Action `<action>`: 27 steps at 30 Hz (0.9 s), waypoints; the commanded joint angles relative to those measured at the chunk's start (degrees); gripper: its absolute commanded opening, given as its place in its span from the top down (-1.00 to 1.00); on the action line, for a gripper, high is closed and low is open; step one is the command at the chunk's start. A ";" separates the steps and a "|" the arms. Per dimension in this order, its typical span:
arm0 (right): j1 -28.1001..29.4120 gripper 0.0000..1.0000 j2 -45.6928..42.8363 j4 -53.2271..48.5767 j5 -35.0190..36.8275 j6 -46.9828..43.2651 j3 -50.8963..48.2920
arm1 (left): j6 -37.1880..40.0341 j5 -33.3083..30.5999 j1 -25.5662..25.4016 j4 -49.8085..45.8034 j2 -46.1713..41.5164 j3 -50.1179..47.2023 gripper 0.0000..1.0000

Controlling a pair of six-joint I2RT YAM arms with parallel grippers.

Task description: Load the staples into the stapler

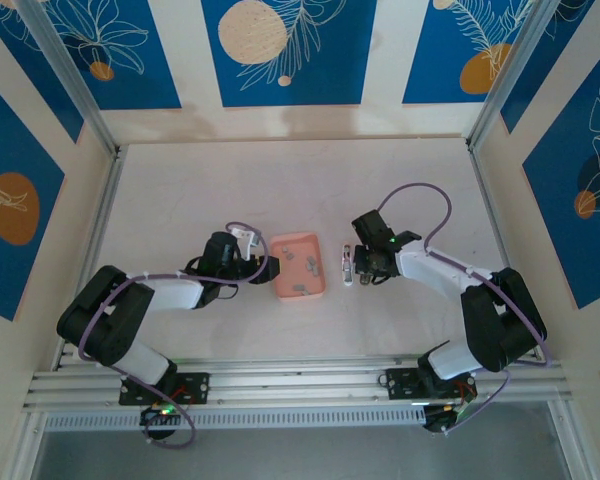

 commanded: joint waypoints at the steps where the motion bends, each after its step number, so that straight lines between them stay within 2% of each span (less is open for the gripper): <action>1: -0.41 0.62 1.08 0.51 -1.07 1.08 -0.45 | 1.40 1.28 -0.56 0.54 0.36 1.29 -0.18; 27: 1.36 0.62 2.26 -1.87 0.18 2.65 -1.16 | 1.40 1.42 -0.61 0.18 0.60 1.43 -0.18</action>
